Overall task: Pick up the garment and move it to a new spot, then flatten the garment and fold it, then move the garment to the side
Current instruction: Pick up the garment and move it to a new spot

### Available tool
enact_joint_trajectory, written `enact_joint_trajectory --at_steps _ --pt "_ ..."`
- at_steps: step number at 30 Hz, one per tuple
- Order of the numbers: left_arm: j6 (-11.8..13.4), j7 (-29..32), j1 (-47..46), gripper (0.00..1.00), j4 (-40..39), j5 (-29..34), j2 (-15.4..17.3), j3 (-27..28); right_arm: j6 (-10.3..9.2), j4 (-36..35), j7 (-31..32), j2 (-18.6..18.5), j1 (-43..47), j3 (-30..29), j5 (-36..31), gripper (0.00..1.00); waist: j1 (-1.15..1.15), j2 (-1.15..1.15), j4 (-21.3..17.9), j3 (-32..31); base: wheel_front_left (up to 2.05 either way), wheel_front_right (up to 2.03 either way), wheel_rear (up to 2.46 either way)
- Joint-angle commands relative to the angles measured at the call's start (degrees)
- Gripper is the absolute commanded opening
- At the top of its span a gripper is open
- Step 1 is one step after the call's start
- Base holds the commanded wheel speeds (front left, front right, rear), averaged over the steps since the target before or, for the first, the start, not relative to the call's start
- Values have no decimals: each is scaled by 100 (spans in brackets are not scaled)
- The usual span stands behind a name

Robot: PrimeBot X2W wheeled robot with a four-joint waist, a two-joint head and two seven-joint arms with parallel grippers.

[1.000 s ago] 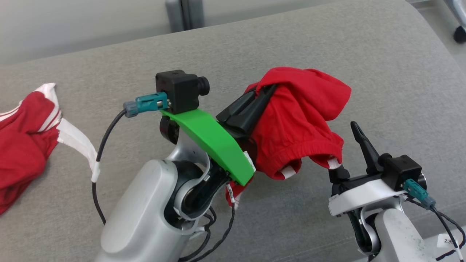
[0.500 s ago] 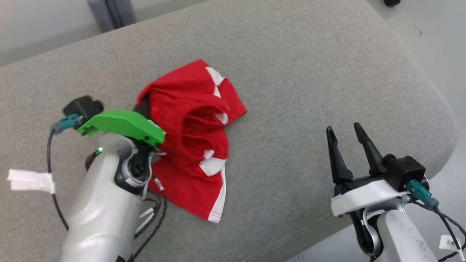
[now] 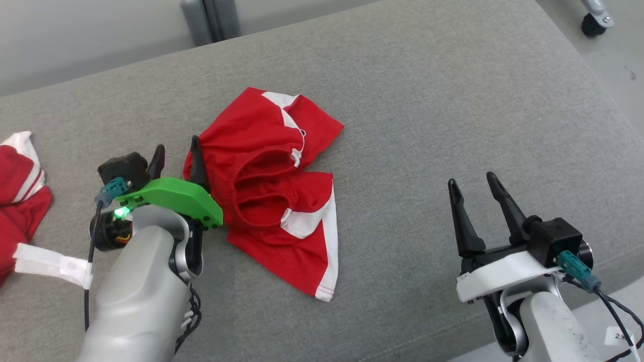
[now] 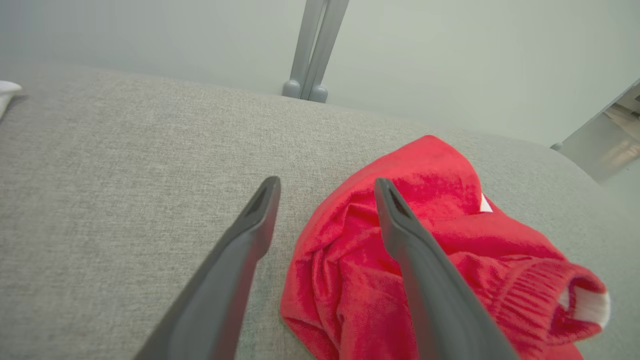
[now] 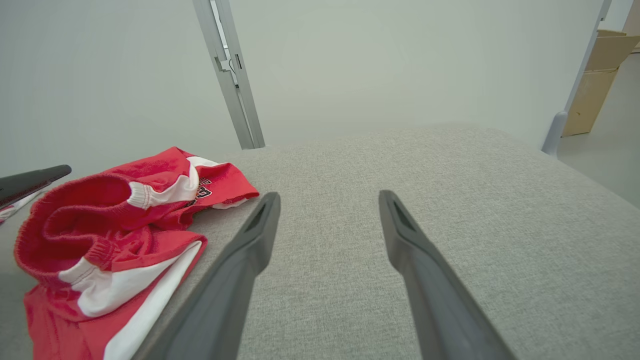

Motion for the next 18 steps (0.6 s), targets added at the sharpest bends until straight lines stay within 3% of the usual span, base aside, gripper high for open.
enact_joint_trajectory --at_steps 1,6,12,18 --pt "89 -50 11 100 -323 295 86 60 -4 -38 -20 -12 76 -46 -67 100 0 0 268 -192 0 0 0" --pt "308 -33 925 100 -1870 1315 -15 429 -4 -173 -20 -12 193 -332 -250 100 0 0 596 -345 0 0 0" --pt "142 -34 2153 100 -3237 2200 -91 569 -4 -280 -20 -14 404 -604 -402 100 0 0 956 -569 0 0 0" --pt "80 -36 3282 100 -3954 2809 -170 899 -4 -214 -19 -12 663 -828 -350 100 0 0 1265 -765 0 0 0"
